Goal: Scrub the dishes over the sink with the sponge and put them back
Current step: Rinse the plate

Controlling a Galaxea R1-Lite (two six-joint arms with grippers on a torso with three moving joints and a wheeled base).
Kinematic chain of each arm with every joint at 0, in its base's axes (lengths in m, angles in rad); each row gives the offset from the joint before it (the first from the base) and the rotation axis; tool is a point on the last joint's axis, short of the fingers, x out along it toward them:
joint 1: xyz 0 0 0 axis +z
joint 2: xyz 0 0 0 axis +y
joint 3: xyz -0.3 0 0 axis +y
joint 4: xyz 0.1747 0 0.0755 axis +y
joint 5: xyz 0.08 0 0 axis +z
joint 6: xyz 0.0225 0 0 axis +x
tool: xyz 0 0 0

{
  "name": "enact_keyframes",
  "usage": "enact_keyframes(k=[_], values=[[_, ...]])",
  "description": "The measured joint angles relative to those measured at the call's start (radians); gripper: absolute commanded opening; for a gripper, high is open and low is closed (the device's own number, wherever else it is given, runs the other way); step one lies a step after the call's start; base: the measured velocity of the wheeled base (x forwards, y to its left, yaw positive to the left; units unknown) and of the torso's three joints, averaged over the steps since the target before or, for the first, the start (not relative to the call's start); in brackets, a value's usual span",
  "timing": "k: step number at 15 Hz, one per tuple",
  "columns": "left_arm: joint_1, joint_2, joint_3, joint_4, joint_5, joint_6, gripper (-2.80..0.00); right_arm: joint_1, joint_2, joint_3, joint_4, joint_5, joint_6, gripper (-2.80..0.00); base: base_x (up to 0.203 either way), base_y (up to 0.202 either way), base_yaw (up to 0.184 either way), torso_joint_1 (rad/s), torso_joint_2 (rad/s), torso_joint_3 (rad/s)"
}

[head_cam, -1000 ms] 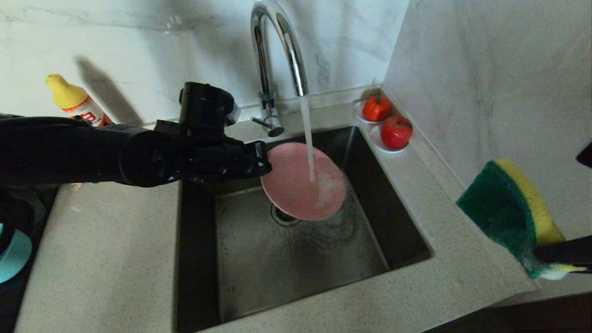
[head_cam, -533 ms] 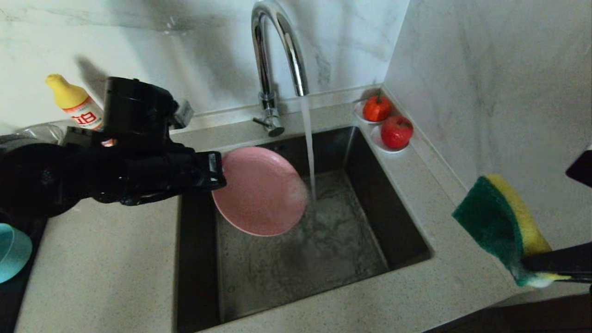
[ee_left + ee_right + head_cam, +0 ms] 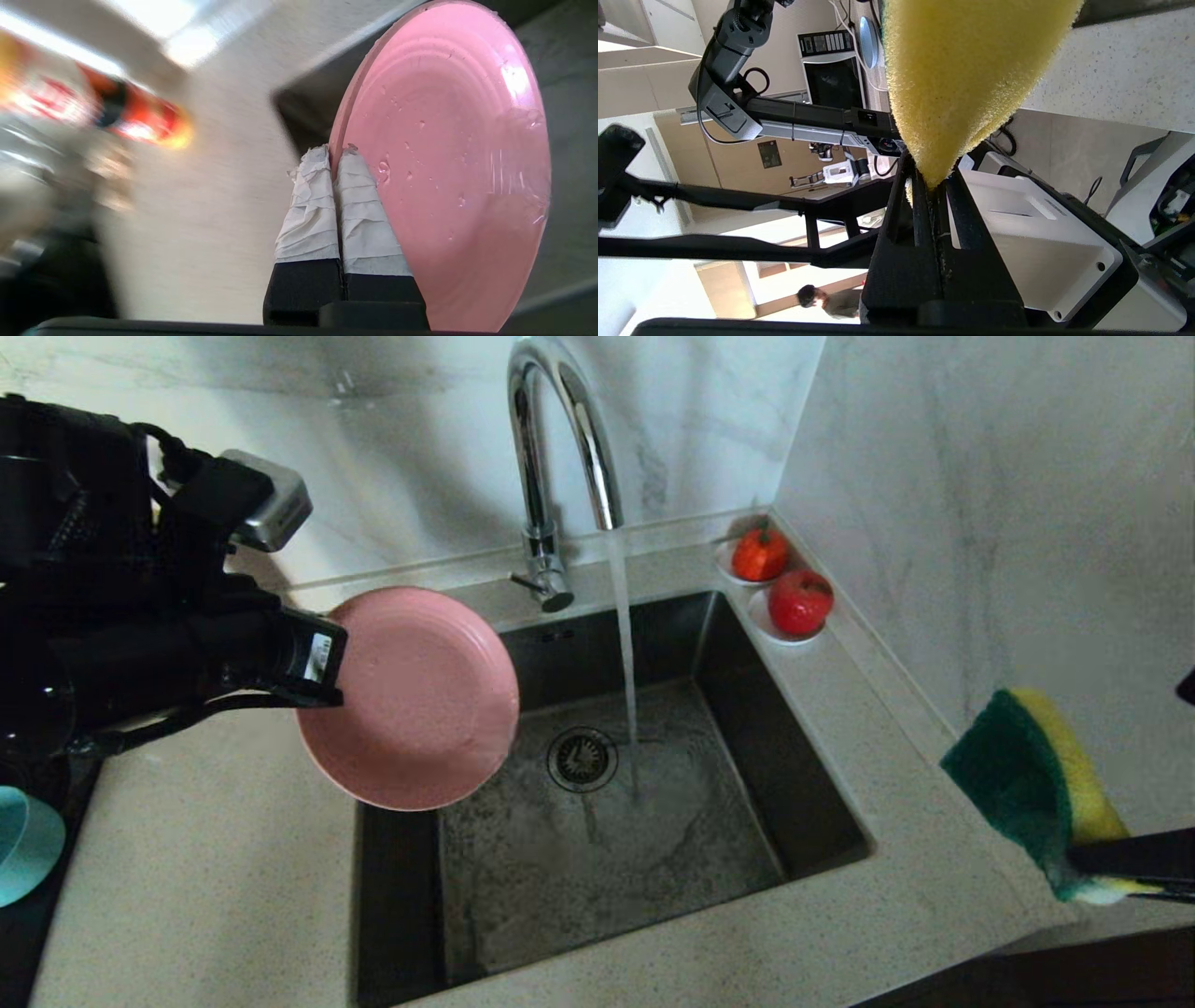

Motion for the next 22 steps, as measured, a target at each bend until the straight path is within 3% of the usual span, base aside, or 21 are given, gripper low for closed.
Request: enact_keyframes(k=[4, 8, 12, 17, 22], values=[[0.0, -0.014, 0.002, -0.062, 0.108, 0.261, -2.8, -0.003, -0.038, 0.023, -0.008, 0.001, -0.002, -2.8, 0.0, 0.0, 0.0, 0.0, 0.0, 0.0], [0.0, -0.015, 0.025, -0.198, 0.16, 0.406, -2.8, -0.003, -0.049, 0.057, -0.062, 0.002, 0.002, -2.8, 0.0, 0.0, 0.0, 0.0, 0.0, 0.0], [-0.001, -0.019, 0.046, -0.313, 0.168, 0.428, -2.8, -0.003, -0.048, 0.062, -0.065, 0.003, 0.002, -2.8, 0.0, 0.0, 0.0, 0.0, 0.0, 0.0], [-0.007, -0.057, 0.095, -0.342, 0.159, 0.462, -2.8, -0.002, -0.037, 0.067, -0.065, 0.001, 0.002, -2.8, 0.0, 0.0, 0.0, 0.0, 0.0, 0.0], [-0.007, -0.078, 0.146, -0.345, 0.153, 0.401, -2.8, -0.002, -0.029, 0.066, -0.064, 0.001, 0.002, -2.8, 0.0, 0.0, 0.0, 0.0, 0.0, 0.0]])
